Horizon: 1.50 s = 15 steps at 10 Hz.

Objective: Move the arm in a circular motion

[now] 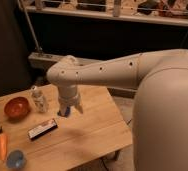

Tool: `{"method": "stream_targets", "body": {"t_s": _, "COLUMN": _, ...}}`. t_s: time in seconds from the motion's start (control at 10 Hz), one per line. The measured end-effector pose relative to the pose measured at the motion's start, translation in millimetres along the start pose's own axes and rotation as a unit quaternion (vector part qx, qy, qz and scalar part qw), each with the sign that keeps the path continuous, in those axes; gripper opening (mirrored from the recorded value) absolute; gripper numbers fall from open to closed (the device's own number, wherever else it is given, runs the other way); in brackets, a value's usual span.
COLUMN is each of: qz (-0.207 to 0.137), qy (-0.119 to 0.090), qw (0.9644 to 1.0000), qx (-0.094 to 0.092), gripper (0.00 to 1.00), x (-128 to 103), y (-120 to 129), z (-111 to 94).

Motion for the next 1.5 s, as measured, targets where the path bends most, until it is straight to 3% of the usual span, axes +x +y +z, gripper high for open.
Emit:
{"method": "stream_targets", "body": {"t_s": 0.3, "qz": 0.005, "qy": 0.002, "qw": 0.9999, "qx": -0.011, "gripper": 0.65, "x": 15, "y": -9, "z": 3}}
{"method": "stream_targets", "body": {"t_s": 0.6, "qz": 0.054, "qy": 0.003, "qw": 0.9985, "qx": -0.003, "gripper": 0.65, "x": 25, "y": -45, "z": 6}}
{"method": "stream_targets", "body": {"t_s": 0.8, "qz": 0.109, "qy": 0.003, "qw": 0.994, "qx": -0.005, "gripper": 0.65, "x": 27, "y": -86, "z": 9}}
{"method": "stream_targets", "body": {"t_s": 1.0, "qz": 0.163, "qy": 0.005, "qw": 0.9865, "qx": -0.012, "gripper": 0.65, "x": 21, "y": -131, "z": 15}}
{"method": "stream_targets", "body": {"t_s": 1.2, "qz": 0.208, "qy": -0.006, "qw": 0.9779, "qx": -0.017, "gripper": 0.65, "x": -3, "y": -184, "z": 15}}
{"method": "stream_targets", "body": {"t_s": 1.4, "qz": 0.213, "qy": -0.027, "qw": 0.9766, "qx": -0.013, "gripper": 0.65, "x": -43, "y": -212, "z": 0}}
{"method": "stream_targets", "body": {"t_s": 1.5, "qz": 0.208, "qy": -0.048, "qw": 0.9771, "qx": -0.005, "gripper": 0.65, "x": -76, "y": -225, "z": -14}}
